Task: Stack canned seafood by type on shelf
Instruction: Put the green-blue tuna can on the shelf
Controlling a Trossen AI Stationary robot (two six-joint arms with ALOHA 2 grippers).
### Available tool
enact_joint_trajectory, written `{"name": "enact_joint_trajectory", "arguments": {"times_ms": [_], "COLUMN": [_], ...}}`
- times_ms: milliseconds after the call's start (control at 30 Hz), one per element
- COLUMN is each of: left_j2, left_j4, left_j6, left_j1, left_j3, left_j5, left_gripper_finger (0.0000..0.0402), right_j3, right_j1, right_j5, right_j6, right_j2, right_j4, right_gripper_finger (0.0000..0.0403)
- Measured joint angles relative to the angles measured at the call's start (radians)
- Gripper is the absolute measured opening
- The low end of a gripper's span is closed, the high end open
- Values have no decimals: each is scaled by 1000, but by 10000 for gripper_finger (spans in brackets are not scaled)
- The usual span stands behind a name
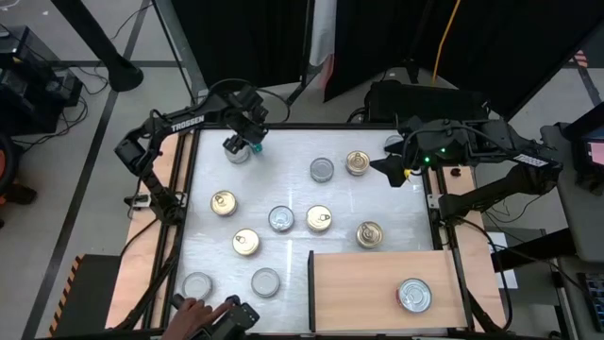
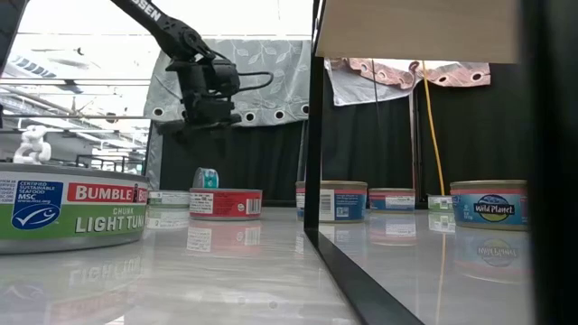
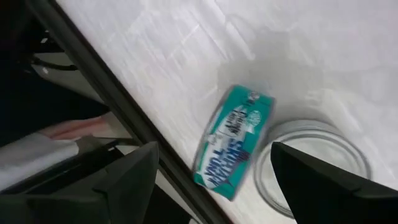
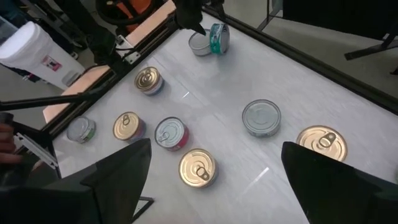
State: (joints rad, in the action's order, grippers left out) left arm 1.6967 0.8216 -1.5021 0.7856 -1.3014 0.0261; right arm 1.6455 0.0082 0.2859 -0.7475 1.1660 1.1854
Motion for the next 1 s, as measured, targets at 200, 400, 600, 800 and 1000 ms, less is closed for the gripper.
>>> {"name": "enact_joint_trajectory", "arguments": {"times_ms": [200,400,600,800,1000], "left_j2": [60,97,123,98,65], "left_j4": [7,-18,-16,1,57], "left_j6": [-5,-52,-82,-75,-8], "left_j1": [1,0,0,-12,-44], "left_j3": [0,0,0,-1,-27], "left_j5": [3,-3,-32,-43,-43], "left_gripper_finger": [313,313,270,174,143], "right_j3": [0,0,0,0,0], "right_j1": [0,0,0,0,0], "right_j5": [0,0,0,0,0], "right_j6": [-5,-26,-26,-21,7], "right_j2": [0,0,0,0,0], "right_j4": [-9,-9,-8,-7,-6], "right_gripper_finger": [352,352,352,352,352]}}
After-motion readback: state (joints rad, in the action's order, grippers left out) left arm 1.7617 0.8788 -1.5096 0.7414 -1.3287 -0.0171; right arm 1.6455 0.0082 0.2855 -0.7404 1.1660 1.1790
